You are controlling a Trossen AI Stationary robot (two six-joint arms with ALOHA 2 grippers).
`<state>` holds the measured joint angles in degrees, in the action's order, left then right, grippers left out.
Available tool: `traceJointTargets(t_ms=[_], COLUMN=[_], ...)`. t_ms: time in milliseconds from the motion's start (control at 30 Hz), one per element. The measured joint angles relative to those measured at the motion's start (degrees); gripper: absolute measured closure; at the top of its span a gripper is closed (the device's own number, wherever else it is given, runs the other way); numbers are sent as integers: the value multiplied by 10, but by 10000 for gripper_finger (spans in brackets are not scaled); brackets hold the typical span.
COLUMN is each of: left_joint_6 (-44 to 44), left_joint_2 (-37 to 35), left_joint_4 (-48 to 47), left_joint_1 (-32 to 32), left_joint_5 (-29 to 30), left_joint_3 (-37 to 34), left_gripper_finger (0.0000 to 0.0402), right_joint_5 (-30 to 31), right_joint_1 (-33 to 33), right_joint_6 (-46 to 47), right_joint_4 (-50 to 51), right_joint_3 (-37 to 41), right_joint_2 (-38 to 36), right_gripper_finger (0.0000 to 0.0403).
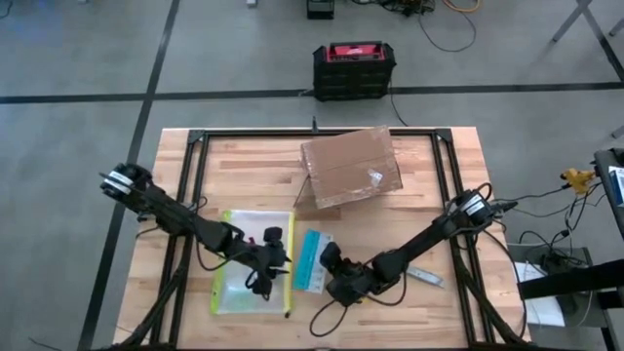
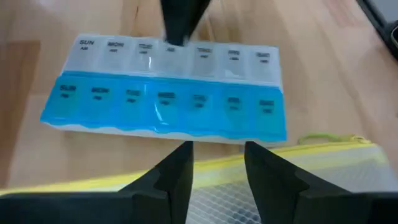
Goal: Unpack boxes
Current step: Put the medicine organizer into the transparent zip bag
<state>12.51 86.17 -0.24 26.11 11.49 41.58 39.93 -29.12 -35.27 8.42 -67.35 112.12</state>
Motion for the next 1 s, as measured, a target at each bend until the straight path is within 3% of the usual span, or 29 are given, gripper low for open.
traceJointTargets(t_ms=[167,367,567,833,1000], left_joint_6=[-67,-180,-231,-352,-377], left_joint_2=[0,30,107,205,234], left_joint_4=[-79,-217,-292,-475,-497], left_joint_1=[0,-15,-74,-90,-93], left_joint_5=[-4,-65,-208,-220,-265], left_joint_3=[51,134,226,348,407], left_gripper_finger=[225,193,208,235,227], right_joint_5=[8,8,-1,-29,-36], right_joint_1=[0,-1,-1,-2,-2], right_joint_6=[52,63,106,178,182], right_joint_4=[35,57,111,195,192], right_joint_3=[1,1,1,1,2], right_joint_2=[-19,-46,-59,-62,-62], right_gripper_finger=[403,403,403,403,403])
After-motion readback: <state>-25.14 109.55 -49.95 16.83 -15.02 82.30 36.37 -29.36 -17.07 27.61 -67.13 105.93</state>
